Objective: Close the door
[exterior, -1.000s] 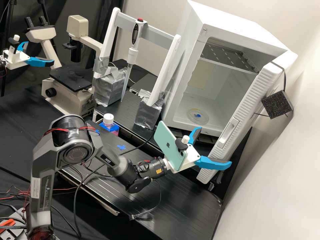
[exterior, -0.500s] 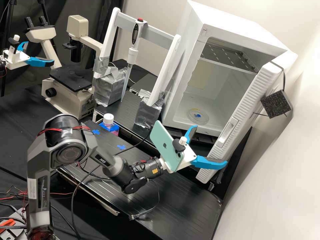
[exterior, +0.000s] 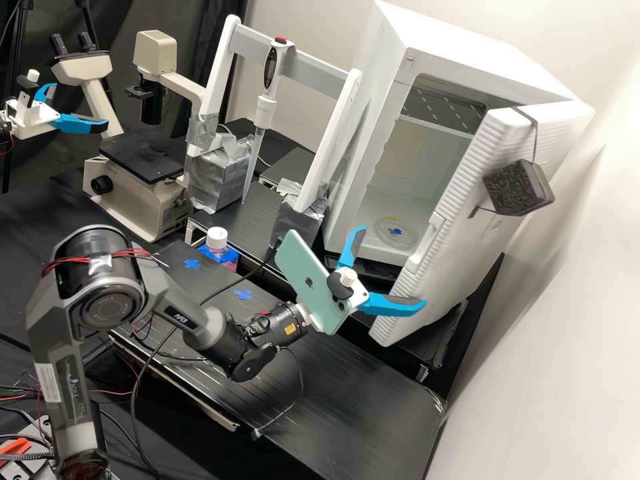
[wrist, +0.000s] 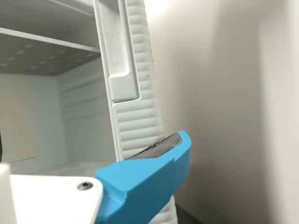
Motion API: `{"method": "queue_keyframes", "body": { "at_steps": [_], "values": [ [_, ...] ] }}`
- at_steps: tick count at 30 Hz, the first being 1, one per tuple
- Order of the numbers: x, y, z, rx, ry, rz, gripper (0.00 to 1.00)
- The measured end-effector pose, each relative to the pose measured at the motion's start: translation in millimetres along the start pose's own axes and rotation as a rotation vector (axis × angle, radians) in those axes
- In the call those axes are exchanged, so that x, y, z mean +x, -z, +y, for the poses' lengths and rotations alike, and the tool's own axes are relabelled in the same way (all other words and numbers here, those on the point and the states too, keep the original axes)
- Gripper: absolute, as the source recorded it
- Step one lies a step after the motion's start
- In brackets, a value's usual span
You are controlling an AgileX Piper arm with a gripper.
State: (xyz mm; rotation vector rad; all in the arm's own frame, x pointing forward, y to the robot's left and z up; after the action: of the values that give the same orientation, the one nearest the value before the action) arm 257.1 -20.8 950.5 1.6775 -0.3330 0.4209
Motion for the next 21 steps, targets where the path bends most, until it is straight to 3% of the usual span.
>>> {"method": "queue_keyframes", "body": {
  "at_steps": [5,13,21],
  "values": [
    [-7,14,-10.3,0.027,0.090,0.056,1.00],
    [-14,38,-30.7,0.014,0.228,0.188,1.00],
    [-14,44,-45.8,0.035,0.284,0.215,1.00]
  ]
}}
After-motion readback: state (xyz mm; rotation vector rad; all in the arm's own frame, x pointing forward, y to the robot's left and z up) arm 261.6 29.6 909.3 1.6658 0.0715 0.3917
